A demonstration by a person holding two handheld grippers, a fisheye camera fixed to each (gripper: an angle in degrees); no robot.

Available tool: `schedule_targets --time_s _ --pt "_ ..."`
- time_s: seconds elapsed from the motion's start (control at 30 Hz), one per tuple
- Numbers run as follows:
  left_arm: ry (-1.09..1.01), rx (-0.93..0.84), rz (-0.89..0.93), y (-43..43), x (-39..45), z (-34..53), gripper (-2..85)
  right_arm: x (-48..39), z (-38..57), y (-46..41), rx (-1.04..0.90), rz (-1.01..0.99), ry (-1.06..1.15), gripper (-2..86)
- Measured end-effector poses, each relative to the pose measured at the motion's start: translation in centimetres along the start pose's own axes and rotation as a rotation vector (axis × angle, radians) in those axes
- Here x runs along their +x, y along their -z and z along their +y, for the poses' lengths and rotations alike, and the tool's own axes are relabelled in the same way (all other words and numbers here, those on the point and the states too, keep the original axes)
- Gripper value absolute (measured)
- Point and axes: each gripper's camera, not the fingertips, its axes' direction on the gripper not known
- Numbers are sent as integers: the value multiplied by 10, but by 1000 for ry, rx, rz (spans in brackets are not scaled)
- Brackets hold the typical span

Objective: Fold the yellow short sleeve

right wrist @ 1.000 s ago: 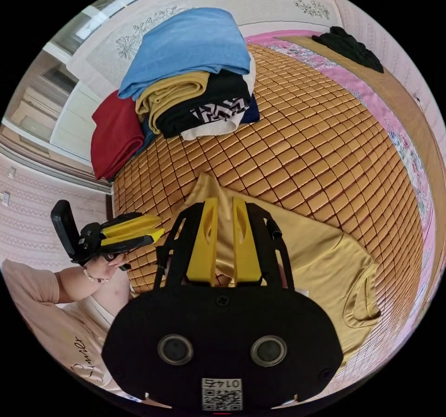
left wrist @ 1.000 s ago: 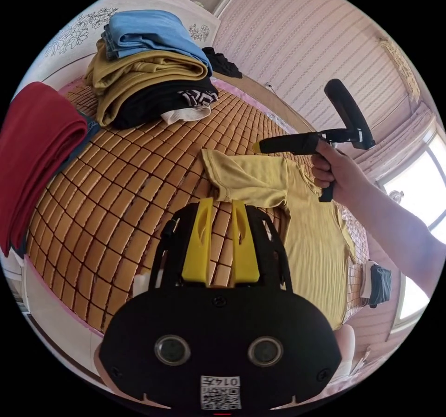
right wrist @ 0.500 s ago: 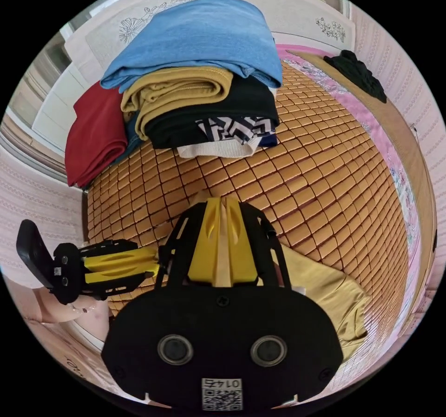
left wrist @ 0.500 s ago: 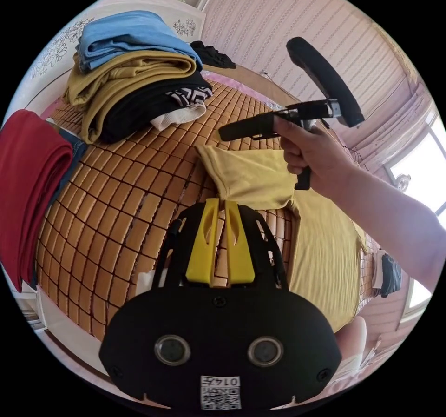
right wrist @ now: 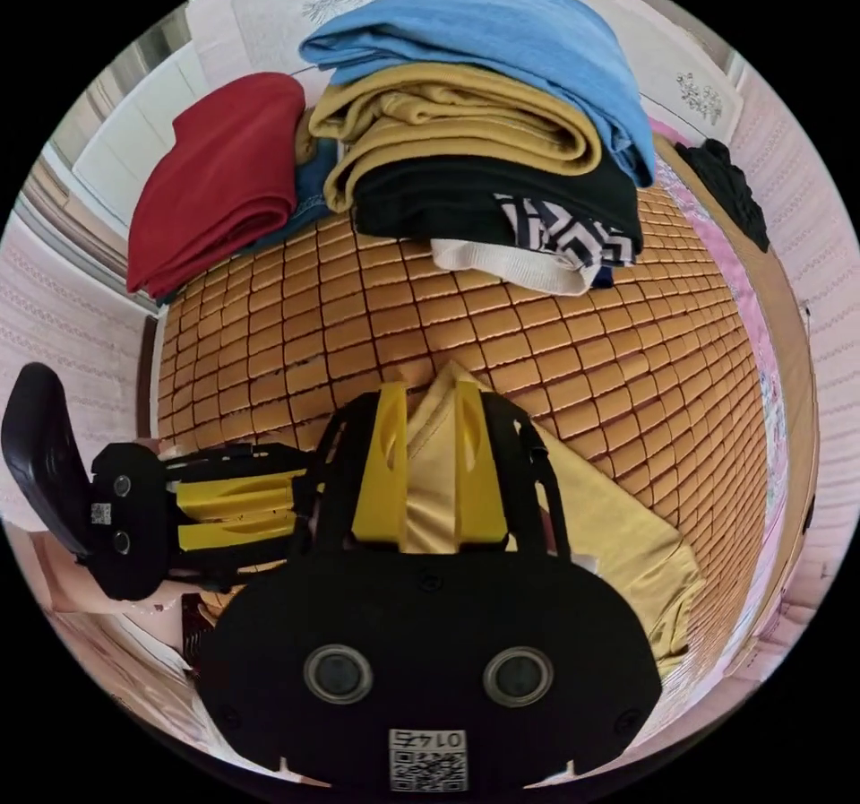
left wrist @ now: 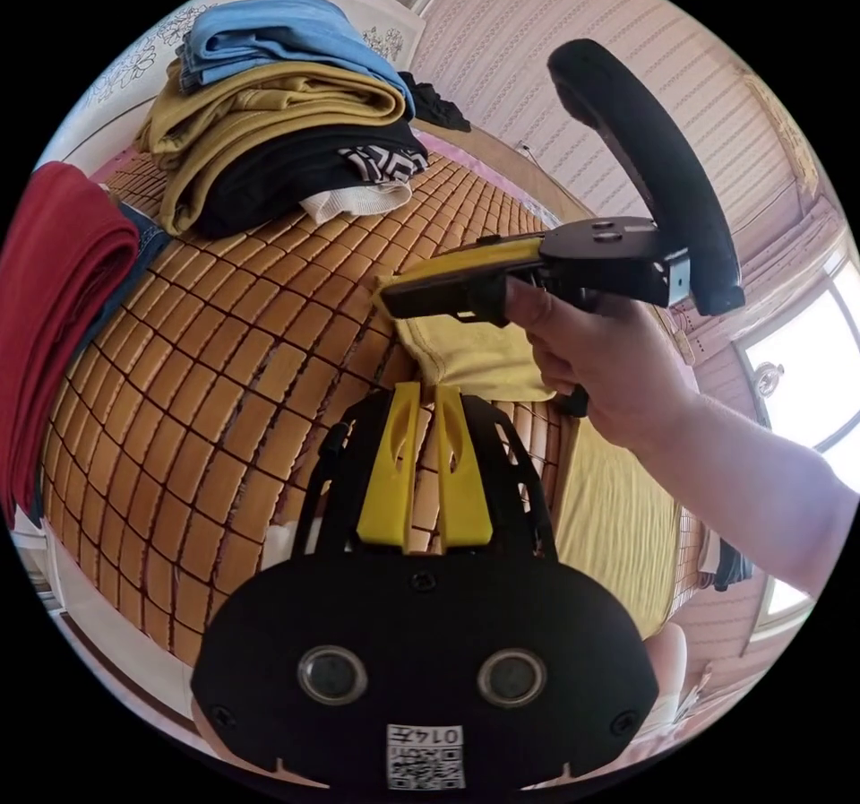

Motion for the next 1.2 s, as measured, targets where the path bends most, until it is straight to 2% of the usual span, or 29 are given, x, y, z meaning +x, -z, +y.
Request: schedule_targets --time_s 0.07,0.27,0.37,0.43,0.53,0.63,0.7,0.8,0.97,1.2 --pt "-3 0 0 -1 1 1 24 10 5 -1 -19 19 -49 4" --pt "-77 22 -17 4 19 0 8 82 53 49 200 -189 -296 -6" --pt "-192 130 42 21 43 2 1 126 107 94 365 -268 -427 -3" --pt "-357 218 131 39 74 8 -4 149 165 131 467 -288 -507 -1" --pt "-588 240 280 51 119 26 4 161 258 177 564 -280 -611 3" --pt "-702 143 415 39 149 49 30 155 362 202 567 -142 -827 13" --pt "-724 66 405 24 156 61 39 149 409 200 508 -67 -907 25" --pt "-711 -55 325 0 160 67 42 146 450 181 298 -22 -983 53" --pt "-736 -91 194 -17 170 54 42 154 435 180 282 -7 -895 66" --pt "-874 -136 88 -61 218 38 58 197 315 159 277 34 -624 90"
